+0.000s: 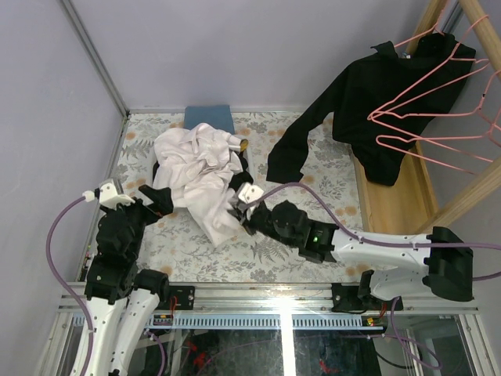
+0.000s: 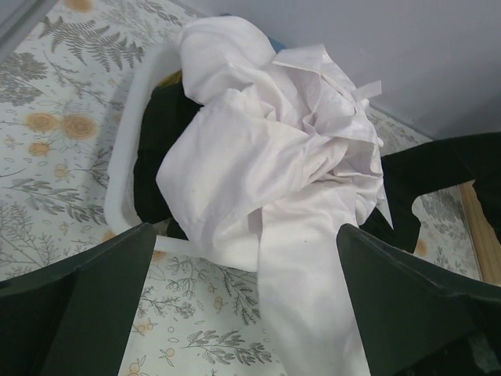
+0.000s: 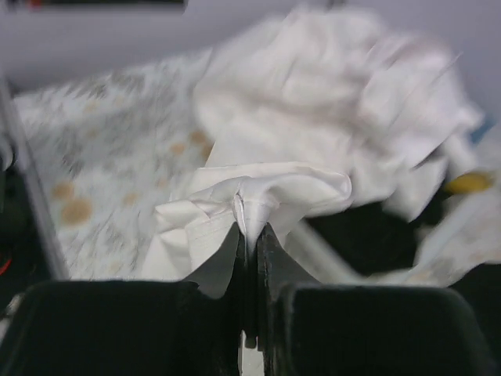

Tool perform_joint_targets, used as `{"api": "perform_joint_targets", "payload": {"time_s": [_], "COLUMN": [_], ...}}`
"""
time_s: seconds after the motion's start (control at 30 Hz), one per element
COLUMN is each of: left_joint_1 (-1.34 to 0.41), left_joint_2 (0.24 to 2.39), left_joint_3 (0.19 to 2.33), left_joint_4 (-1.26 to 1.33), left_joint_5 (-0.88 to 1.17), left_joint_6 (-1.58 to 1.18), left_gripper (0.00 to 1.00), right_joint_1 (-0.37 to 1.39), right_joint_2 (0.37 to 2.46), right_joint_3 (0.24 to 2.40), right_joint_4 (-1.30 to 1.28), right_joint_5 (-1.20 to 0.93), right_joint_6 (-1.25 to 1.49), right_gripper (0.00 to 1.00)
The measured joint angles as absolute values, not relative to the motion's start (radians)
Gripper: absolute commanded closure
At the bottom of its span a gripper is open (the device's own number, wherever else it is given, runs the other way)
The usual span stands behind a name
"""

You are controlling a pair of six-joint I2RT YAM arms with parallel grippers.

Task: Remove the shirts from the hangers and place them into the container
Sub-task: Place the shirt in the bin.

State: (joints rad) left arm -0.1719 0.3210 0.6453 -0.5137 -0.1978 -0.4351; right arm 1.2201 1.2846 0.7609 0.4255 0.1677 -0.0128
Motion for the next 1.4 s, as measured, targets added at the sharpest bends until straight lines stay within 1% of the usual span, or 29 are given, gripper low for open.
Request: {"api": "perform_joint_targets", "payload": {"time_s": [0.1, 0.27, 0.4, 0.47, 0.57, 0.63, 0.67, 0.73, 0.77, 0.83, 0.9, 1.0, 1.07, 1.2, 1.33, 1.4], "left_joint_1": [-0.172, -0.172, -0.172, -0.172, -0.172, -0.172, -0.172, -0.172, -0.172, -0.172, -0.172, -0.172, -0.172, -0.172, -0.172, -0.172], "left_joint_2": [0.285, 0.246, 0.248, 0.258, 0.285, 0.303, 0.310, 0.321, 0.325, 0.327, 0.328, 0.334, 0.342, 0.352, 0.353, 0.353], "left_joint_3": [0.646, 0.646, 0.646, 0.646, 0.646, 0.647, 0.647, 0.647, 0.647, 0.649, 0.649, 0.651, 0.651, 0.653, 0.654, 0.655], "left_joint_4": [-0.524, -0.533, -0.535, -0.535, -0.536, -0.536, -0.536, -0.537, -0.537, -0.537, -0.538, -0.538, -0.538, -0.538, -0.538, -0.538], "left_joint_5": [-0.241, -0.286, -0.295, -0.295, -0.294, -0.291, -0.289, -0.285, -0.284, -0.281, -0.277, -0.272, -0.269, -0.268, -0.268, -0.268], "left_joint_6": [-0.444, -0.456, -0.458, -0.458, -0.458, -0.458, -0.458, -0.458, -0.458, -0.458, -0.458, -0.458, -0.457, -0.457, -0.457, -0.458], "left_gripper": [0.00, 0.00, 0.00, 0.00, 0.00, 0.00, 0.00, 0.00, 0.00, 0.00, 0.00, 0.00, 0.00, 0.00, 0.00, 0.00], "right_joint_1": [1.216, 1.149, 1.066, 1.034, 1.004, 0.994, 0.993, 0.994, 0.994, 0.995, 0.994, 0.993, 0.993, 0.989, 0.982, 0.980], "right_joint_2": [1.318, 1.518, 1.719, 1.852, 2.070, 2.186, 2.216, 2.258, 2.260, 2.254, 2.240, 2.192, 2.152, 2.039, 1.890, 1.792], "right_joint_3": [0.911, 1.253, 1.471, 1.595, 1.812, 1.897, 1.906, 1.895, 1.870, 1.832, 1.828, 1.842, 1.862, 1.880, 1.826, 1.734], "right_joint_4": [0.456, 0.454, 0.450, 0.427, 0.316, 0.242, 0.214, 0.161, 0.150, 0.147, 0.144, 0.108, 0.079, 0.030, 0.012, 0.019], "right_joint_5": [0.262, 0.345, 0.385, 0.403, 0.408, 0.408, 0.409, 0.408, 0.405, 0.404, 0.409, 0.410, 0.407, 0.393, 0.317, 0.242], "right_joint_6": [-0.124, -0.228, -0.260, -0.283, -0.326, -0.345, -0.350, -0.357, -0.358, -0.364, -0.371, -0.373, -0.369, -0.331, -0.244, -0.179], "right_gripper": [1.00, 1.00, 1.00, 0.99, 0.97, 0.95, 0.91, 0.59, 0.50, 0.38, 0.32, 0.26, 0.24, 0.24, 0.31, 0.38]}}
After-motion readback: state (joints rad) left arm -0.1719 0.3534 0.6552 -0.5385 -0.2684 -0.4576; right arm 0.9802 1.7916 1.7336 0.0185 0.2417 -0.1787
